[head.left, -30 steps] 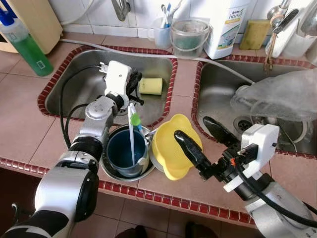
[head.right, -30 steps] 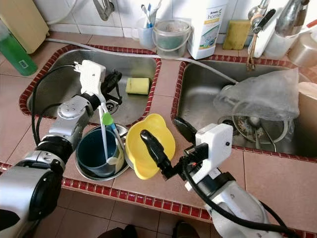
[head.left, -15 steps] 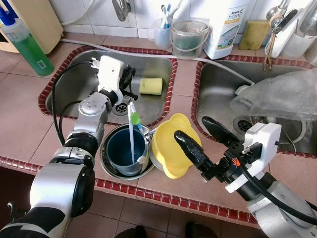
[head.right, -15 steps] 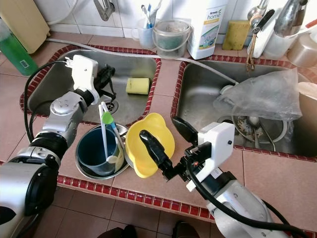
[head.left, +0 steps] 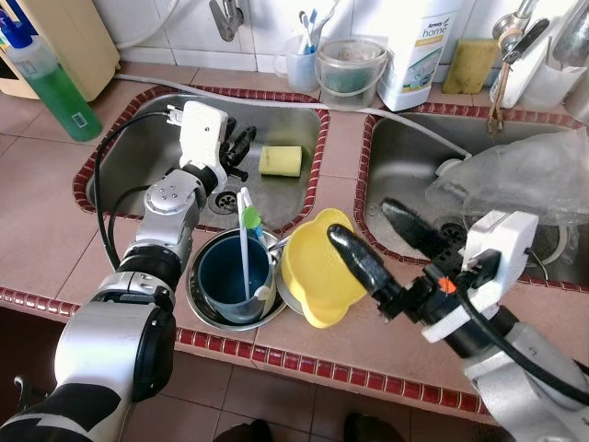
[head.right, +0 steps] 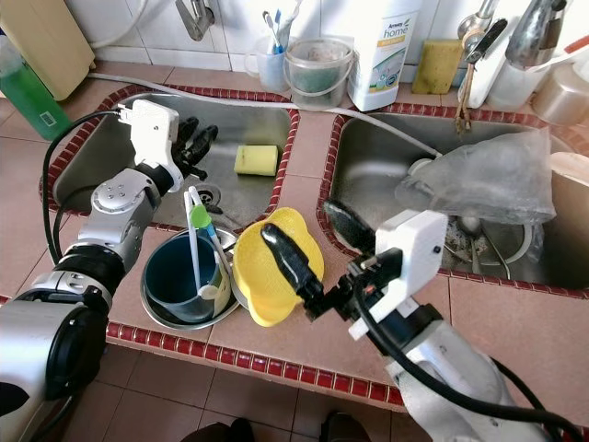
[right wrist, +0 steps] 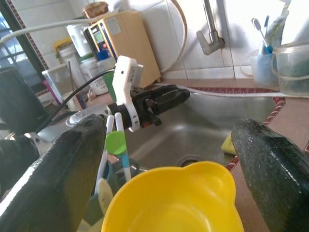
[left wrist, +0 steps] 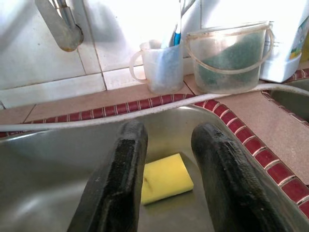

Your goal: Kitchen organization

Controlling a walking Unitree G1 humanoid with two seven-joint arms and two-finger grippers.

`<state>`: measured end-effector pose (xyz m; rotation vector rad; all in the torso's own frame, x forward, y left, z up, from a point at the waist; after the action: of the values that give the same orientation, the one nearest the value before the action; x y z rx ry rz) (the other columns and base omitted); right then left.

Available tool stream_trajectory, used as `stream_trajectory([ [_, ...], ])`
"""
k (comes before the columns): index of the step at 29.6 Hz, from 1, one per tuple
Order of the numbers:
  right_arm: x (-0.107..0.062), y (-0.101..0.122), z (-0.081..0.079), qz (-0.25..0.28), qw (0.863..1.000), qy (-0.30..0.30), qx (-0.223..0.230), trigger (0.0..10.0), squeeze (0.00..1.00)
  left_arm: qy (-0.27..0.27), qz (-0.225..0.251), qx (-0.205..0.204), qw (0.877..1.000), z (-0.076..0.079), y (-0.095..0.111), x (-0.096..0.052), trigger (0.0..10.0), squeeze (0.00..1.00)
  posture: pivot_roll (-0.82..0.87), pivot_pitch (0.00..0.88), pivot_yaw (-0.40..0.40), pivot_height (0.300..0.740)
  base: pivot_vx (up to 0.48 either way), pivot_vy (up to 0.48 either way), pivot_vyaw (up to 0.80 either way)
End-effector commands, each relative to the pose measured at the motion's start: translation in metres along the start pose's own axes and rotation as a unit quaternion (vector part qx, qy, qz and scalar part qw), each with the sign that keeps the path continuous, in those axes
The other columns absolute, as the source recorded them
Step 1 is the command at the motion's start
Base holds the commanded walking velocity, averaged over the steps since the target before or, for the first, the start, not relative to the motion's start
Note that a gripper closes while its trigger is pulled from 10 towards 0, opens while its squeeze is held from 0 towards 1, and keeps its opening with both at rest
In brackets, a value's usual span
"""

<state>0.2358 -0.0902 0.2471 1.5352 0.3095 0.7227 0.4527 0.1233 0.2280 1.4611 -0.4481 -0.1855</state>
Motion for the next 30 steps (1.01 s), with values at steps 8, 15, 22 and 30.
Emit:
stream_trajectory([
  [8,0.011,0.010,0.025,0.037,0.998,-0.051,-0.017,10.0,0.00,0.026,0.028,0.032,0.999,-0.022,0.026,-0.003,10.0,0.00,-0.22,0.161,0.064,0.740,0.000,0.000,0.00],
  [15,0.018,0.015,0.039,0.057,0.995,-0.074,-0.022,10.0,0.00,0.033,0.041,0.040,0.998,-0.033,0.037,-0.007,10.0,0.00,-0.18,0.139,0.059,0.740,0.000,0.000,0.00],
  [22,0.030,0.013,0.046,0.072,0.994,-0.075,-0.029,10.0,0.00,0.040,0.065,0.054,0.996,-0.046,0.051,-0.017,10.0,0.00,-0.14,0.112,0.055,0.740,0.000,0.000,0.00],
  [30,0.038,0.011,0.055,0.081,0.991,-0.093,-0.048,10.0,0.00,0.022,0.075,0.052,0.996,-0.040,0.050,-0.032,10.0,0.00,-0.11,0.091,0.043,0.740,0.000,0.000,0.00],
])
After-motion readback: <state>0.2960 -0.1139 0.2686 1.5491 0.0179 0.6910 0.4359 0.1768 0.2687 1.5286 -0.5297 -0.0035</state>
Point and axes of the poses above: a point about 5 cm out from each wrist's last joint towards the gripper, its own x axis pointing out of the wrist towards the gripper, its own y axis along the axis of the wrist's last joint, z = x × y, the point moved 5 cm from there along x, pointing out of the wrist towards the gripper, and after that the axes turned 12 degrees about -x, right-handed, at the moved point
